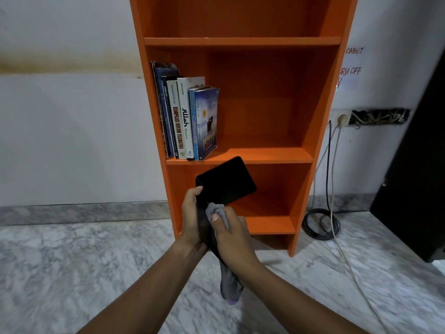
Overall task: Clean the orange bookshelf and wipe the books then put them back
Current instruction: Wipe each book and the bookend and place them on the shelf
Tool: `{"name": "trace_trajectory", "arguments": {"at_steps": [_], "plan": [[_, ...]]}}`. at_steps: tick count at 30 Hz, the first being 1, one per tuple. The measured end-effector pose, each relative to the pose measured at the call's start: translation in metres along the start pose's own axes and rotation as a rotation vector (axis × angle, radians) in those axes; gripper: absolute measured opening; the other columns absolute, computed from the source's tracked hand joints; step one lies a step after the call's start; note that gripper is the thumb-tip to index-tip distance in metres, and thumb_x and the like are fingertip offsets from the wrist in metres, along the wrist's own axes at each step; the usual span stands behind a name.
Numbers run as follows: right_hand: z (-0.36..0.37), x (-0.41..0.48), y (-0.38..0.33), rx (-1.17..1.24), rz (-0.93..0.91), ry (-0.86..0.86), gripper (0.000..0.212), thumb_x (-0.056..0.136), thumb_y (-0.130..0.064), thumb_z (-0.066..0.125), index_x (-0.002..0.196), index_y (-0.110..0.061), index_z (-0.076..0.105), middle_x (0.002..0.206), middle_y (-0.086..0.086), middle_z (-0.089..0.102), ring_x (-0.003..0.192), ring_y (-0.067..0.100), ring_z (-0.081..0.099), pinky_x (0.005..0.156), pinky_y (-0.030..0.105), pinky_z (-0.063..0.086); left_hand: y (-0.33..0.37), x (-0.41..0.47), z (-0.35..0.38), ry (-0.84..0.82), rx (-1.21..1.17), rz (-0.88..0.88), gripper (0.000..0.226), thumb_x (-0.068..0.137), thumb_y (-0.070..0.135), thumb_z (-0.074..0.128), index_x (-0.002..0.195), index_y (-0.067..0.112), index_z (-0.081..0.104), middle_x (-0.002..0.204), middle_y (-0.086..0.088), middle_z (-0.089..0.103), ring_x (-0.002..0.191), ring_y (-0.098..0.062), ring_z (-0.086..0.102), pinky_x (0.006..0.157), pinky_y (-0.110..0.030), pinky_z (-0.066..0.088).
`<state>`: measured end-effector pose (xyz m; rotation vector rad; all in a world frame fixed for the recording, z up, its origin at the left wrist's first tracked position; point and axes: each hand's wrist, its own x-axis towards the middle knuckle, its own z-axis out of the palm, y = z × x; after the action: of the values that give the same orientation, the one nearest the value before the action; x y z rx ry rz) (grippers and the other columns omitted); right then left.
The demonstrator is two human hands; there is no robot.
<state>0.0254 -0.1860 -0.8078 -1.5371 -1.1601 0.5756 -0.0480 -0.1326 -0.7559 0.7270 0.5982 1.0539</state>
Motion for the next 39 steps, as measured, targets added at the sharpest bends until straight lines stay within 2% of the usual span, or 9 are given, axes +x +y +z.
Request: {"name": "trace_trajectory", "arguments": {"at_steps": [6,10,15,20,24,28,31,36,39], "plan": [[-0.002,-0.009,-0.020,0.018,-0.135,-0.084,0.018,0.105,-0.036,0.048,0.092,-0.045,0.056,0.102,0.001,0.053,0.092,0.008,0.052,0.077,0.024,0.043,0.015,0.009,-0.004,0.030,0.023,0.071,0.026,0.097,0.033,0.053,0.089,0.013,0.069,0.085,-0.006,0.065,0.082,-0.018,0.063,0.081,-0.033,0.048],[-0.013,0.007,-0.028,0.076,-0.208,-0.056,0.020,0.099,-0.024,0.057,0.114,-0.033,0.067,0.111,0.000,0.062,0.107,0.007,0.058,0.093,0.026,0.047,0.018,0.000,0.009,-0.019,0.097,-0.071,0.056,0.097,0.040,0.053,0.048,0.015,0.064,0.050,-0.005,0.054,0.049,-0.016,0.055,0.054,-0.024,0.046],[-0.036,0.028,-0.032,-0.016,-0.282,0.189,0.033,0.093,-0.010,0.063,0.114,-0.036,0.067,0.110,-0.004,0.056,0.104,-0.003,0.054,0.094,0.016,0.044,0.008,-0.023,0.026,-0.165,0.156,-0.114,0.033,0.099,0.032,0.053,0.078,0.014,0.072,0.072,-0.008,0.065,0.067,-0.017,0.065,0.067,-0.030,0.050],[-0.053,0.036,-0.029,-0.410,-0.400,0.383,0.026,0.092,-0.030,0.069,0.117,-0.039,0.068,0.104,-0.009,0.040,0.094,0.008,0.050,0.061,0.019,0.045,0.011,-0.022,0.023,-0.241,0.231,-0.164,0.030,0.090,0.044,0.058,0.089,0.019,0.074,0.081,-0.007,0.059,0.075,-0.021,0.055,0.067,-0.034,0.040],[-0.061,0.044,-0.027,-0.586,-0.469,0.468,0.034,0.086,-0.020,0.071,0.118,-0.033,0.063,0.105,-0.002,0.037,0.096,0.017,0.044,0.052,0.025,0.042,0.014,-0.014,0.019,-0.223,0.223,-0.187,0.038,0.088,0.050,0.060,0.099,0.016,0.073,0.084,-0.012,0.060,0.072,-0.025,0.054,0.068,-0.039,0.042],[-0.079,0.062,-0.013,-0.450,-0.295,0.553,0.032,0.086,-0.017,0.067,0.115,-0.028,0.061,0.107,0.001,0.037,0.094,0.026,0.051,0.061,0.033,0.045,0.019,-0.005,0.011,-0.081,0.259,-0.195,0.054,0.069,0.055,0.069,0.110,0.021,0.061,0.102,-0.015,0.046,0.084,-0.033,0.047,0.069,-0.045,0.046],[-0.087,0.062,-0.005,-0.329,-0.149,0.553,0.027,0.091,-0.019,0.066,0.117,-0.020,0.059,0.110,0.000,0.034,0.090,0.030,0.054,0.068,0.034,0.044,0.020,-0.002,-0.001,-0.068,0.253,-0.213,0.049,0.077,0.055,0.065,0.106,0.016,0.060,0.087,-0.014,0.053,0.075,-0.033,0.054,0.068,-0.043,0.047],[-0.076,0.052,-0.027,-0.321,-0.515,0.580,0.039,0.088,-0.010,0.072,0.125,-0.019,0.064,0.123,0.009,0.042,0.110,0.022,0.047,0.088,0.020,0.039,0.020,0.000,-0.006,-0.107,0.164,-0.330,0.066,0.085,0.060,0.059,0.118,0.002,0.062,0.079,-0.018,0.056,0.064,-0.034,0.054,0.066,-0.043,0.047],[-0.069,0.054,-0.019,-0.617,-0.592,0.481,0.052,0.081,-0.003,0.070,0.129,-0.021,0.065,0.134,0.012,0.044,0.115,0.031,0.042,0.088,0.032,0.043,0.022,-0.005,0.002,-0.194,0.086,-0.352,0.061,0.088,0.057,0.054,0.101,0.001,0.073,0.081,-0.020,0.059,0.072,-0.034,0.053,0.072,-0.044,0.044]]}}
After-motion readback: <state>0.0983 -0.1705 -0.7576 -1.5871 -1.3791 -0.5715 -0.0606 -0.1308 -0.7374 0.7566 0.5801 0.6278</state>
